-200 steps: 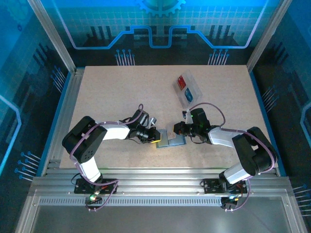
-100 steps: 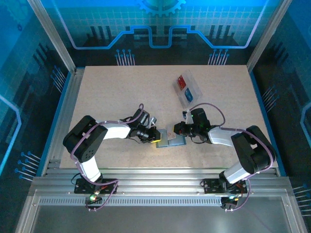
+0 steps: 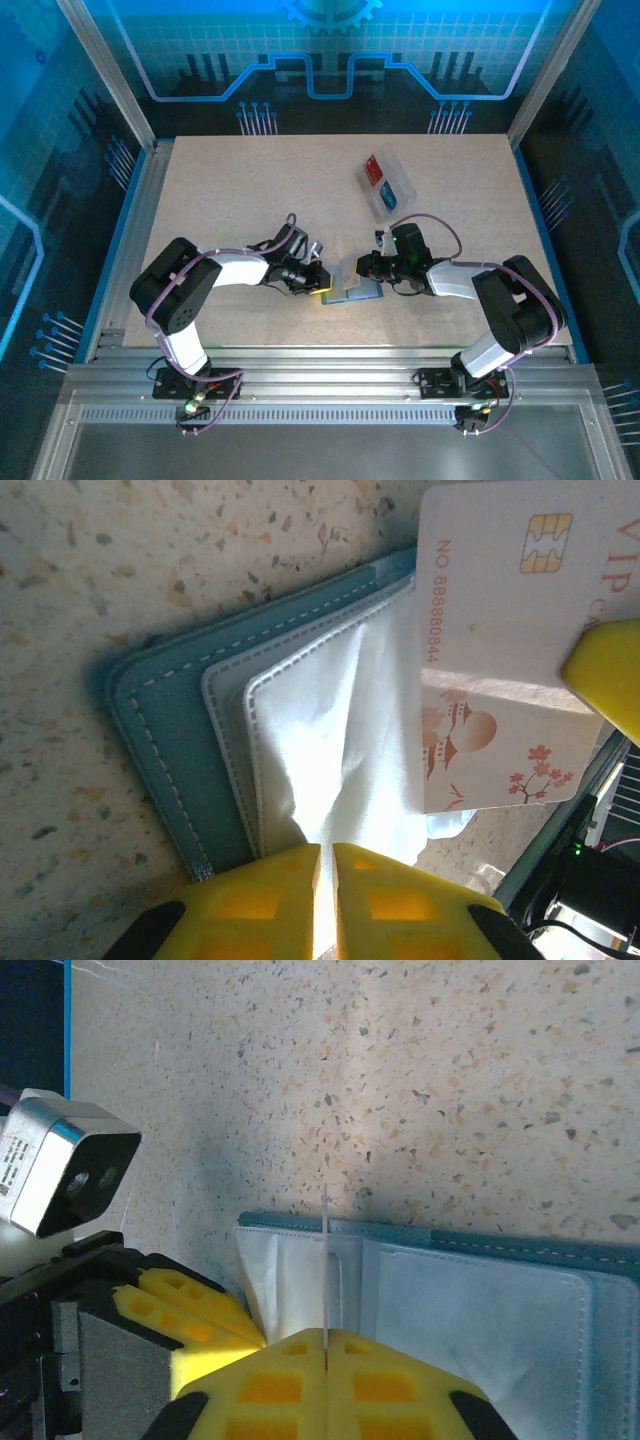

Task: Put the credit cards into the card holder

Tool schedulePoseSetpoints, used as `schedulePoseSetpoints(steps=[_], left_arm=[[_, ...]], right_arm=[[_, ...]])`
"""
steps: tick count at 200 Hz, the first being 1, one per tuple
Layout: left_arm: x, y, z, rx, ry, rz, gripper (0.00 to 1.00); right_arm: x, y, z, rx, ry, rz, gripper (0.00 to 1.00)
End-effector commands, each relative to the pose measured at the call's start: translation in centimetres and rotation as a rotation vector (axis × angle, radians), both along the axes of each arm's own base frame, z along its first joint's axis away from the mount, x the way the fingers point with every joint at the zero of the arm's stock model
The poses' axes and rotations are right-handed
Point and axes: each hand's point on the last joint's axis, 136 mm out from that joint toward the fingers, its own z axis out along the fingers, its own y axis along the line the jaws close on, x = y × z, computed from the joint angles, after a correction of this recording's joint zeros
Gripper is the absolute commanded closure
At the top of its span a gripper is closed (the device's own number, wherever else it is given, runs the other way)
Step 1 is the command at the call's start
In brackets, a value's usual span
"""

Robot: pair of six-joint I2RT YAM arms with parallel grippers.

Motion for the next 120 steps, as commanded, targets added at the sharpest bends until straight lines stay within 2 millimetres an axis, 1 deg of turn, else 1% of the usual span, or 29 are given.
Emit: schedulePoseSetpoints(steps=[1, 59, 85, 120], left_arm=[[-0.3, 0.4, -1.2, 0.053, 0.022, -0.004, 0.86], [-0.3, 0.5, -1.5, 0.062, 0.033, -0.001, 0.87], [-0.4, 0.5, -1.6, 0.066, 0.037, -0.002, 0.87], [-0.3, 0.5, -1.7, 0.068, 0.041, -0.001, 0.87]], right_arm=[[-0.7, -0.7, -1.1, 0.003, 0.061, -0.017, 1.00], [-1.9, -0.8, -2.5, 0.021, 0.119, -0.025, 1.00], [-2.4, -0.9, -2.7, 0.033, 0.134, -0.026, 1.00], [-2.8, -1.4, -3.0, 0.007, 0.141, -0.035, 1.00]])
